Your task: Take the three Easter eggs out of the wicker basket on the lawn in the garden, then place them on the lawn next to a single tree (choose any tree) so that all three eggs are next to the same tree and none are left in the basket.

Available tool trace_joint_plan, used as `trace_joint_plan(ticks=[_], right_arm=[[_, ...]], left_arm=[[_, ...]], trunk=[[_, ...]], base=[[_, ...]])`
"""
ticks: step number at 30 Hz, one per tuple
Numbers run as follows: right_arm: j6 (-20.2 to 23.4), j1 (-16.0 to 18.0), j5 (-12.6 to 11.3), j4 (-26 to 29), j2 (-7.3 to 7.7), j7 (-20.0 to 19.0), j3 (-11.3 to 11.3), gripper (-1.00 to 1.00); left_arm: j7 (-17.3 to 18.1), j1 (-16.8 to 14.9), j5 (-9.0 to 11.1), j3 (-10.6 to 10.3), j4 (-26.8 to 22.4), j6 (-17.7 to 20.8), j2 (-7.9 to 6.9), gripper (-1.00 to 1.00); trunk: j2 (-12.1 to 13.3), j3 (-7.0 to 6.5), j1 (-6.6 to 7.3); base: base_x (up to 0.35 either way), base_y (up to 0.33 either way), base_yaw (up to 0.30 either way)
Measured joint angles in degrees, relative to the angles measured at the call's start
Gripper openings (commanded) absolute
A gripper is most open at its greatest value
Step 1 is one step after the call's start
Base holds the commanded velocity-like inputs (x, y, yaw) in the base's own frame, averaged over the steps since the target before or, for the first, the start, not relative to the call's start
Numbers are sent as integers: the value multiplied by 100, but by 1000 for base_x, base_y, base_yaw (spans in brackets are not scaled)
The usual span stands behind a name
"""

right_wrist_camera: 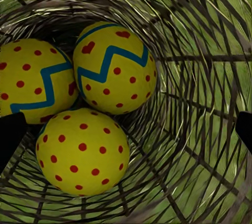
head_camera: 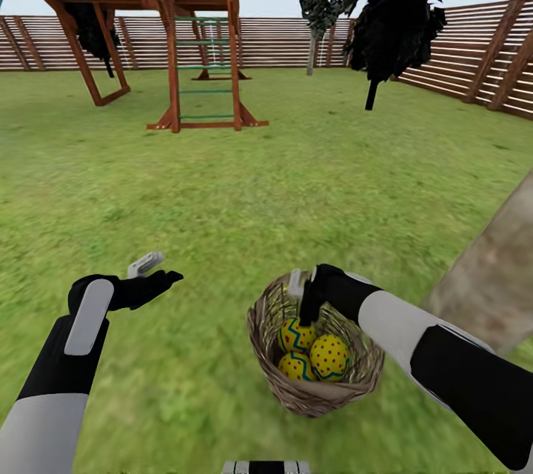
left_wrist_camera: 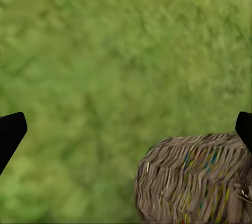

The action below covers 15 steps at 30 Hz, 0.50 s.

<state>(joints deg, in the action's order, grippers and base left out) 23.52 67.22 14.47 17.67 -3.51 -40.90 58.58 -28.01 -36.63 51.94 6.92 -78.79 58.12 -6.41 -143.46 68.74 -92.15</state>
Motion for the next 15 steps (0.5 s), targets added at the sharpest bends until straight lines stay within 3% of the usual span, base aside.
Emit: trace_joint_plan(ticks=[8,11,15], right_arm=[[4,0,28,-10,9,40,6,100],[-2,-6,330,-11,9,107,3,100],[-3,-8,508,-12,9,208,-8,100]], left_arm=[[0,1,0,0,0,0,0,100],[0,1,0,0,0,0,0,100],[0,1,0,0,0,0,0,100]], trunk=[[-11,177,-21],[-15,244,-28],[-20,333,-39]], base=[[0,0,0],[0,0,0],[0,0,0]])
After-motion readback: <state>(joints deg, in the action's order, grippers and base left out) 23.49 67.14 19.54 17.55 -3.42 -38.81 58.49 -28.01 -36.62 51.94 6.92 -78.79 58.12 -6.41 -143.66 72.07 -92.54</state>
